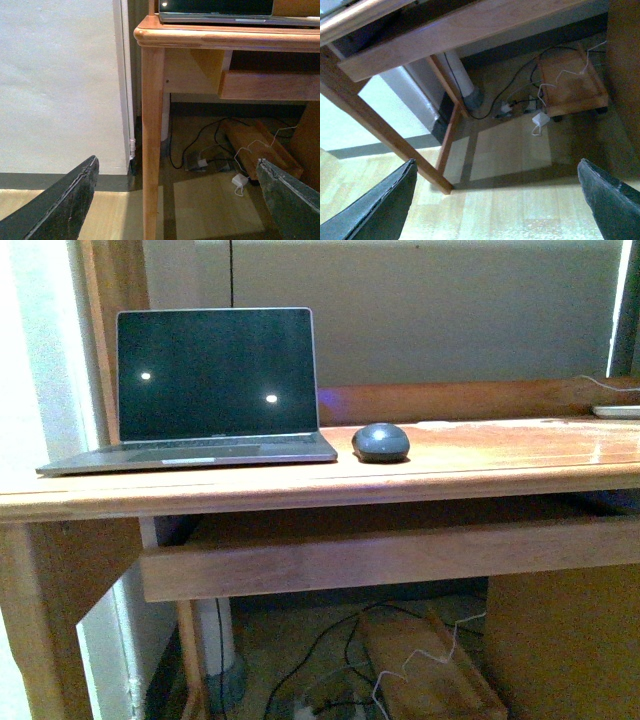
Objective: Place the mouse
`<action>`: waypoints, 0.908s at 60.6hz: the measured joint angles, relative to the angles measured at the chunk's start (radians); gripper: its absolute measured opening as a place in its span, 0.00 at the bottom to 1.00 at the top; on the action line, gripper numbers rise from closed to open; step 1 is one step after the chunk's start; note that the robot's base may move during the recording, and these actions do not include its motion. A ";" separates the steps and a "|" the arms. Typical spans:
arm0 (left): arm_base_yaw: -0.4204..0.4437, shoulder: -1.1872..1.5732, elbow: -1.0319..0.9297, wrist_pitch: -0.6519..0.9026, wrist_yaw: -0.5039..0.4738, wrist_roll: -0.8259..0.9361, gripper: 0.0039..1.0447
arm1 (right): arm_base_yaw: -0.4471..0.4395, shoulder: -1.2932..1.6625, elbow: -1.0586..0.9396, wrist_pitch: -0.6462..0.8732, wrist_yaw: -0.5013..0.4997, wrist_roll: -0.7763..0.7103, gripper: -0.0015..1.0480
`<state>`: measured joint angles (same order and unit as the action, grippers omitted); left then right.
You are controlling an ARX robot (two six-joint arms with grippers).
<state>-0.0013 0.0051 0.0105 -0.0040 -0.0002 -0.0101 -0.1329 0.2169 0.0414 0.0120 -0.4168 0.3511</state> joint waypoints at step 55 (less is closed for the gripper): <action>0.000 0.000 0.000 0.000 0.000 0.000 0.93 | 0.129 -0.212 -0.026 -0.013 0.414 -0.347 0.34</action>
<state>-0.0013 0.0051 0.0105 -0.0040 -0.0002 -0.0101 -0.0036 0.0048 0.0154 -0.0013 -0.0032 0.0044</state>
